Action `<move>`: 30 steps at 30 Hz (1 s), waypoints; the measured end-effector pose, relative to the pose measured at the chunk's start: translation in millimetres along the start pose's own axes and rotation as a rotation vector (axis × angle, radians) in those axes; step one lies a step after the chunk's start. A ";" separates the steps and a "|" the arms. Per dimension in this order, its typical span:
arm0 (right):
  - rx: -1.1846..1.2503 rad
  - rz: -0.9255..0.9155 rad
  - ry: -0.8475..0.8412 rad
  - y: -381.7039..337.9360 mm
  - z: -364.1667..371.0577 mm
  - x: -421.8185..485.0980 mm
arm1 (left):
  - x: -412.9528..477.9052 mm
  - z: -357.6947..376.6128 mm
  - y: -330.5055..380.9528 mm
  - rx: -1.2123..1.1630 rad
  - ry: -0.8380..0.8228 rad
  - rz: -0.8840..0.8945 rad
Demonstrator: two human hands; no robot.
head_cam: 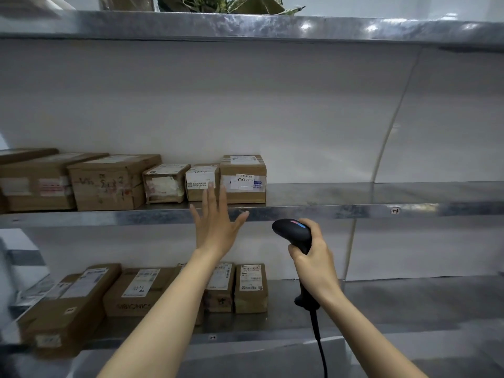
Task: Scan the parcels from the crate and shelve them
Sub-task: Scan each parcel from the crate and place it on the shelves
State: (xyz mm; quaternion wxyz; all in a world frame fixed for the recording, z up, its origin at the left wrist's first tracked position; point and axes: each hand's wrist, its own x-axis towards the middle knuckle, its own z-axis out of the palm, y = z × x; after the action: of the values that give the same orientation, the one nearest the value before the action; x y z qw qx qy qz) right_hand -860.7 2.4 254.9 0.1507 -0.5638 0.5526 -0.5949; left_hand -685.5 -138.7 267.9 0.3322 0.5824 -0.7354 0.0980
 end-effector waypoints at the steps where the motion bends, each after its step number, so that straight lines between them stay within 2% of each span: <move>1: 0.004 0.000 -0.003 -1.3 0.2 -2.0 | -3.5 -1.0 -3.8 0.007 -0.012 -0.004; 9: 0.062 -0.032 -0.082 -11.2 11.0 -13.9 | -36.6 -15.5 -38.9 0.046 -0.008 -0.056; 14: 0.112 -0.059 -0.183 -18.2 36.4 -22.2 | -68.1 -26.9 -76.0 0.060 -0.030 -0.154; 30: 0.276 -0.129 -0.560 -64.2 180.7 -77.5 | -222.6 -95.9 -230.2 0.270 -0.009 -0.629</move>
State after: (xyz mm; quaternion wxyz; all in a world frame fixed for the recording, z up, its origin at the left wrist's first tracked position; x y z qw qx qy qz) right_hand -656.2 -1.4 224.3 0.3342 -0.7137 0.3668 -0.4944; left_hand -414.9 18.8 150.7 0.2627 0.8198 -0.5018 0.0848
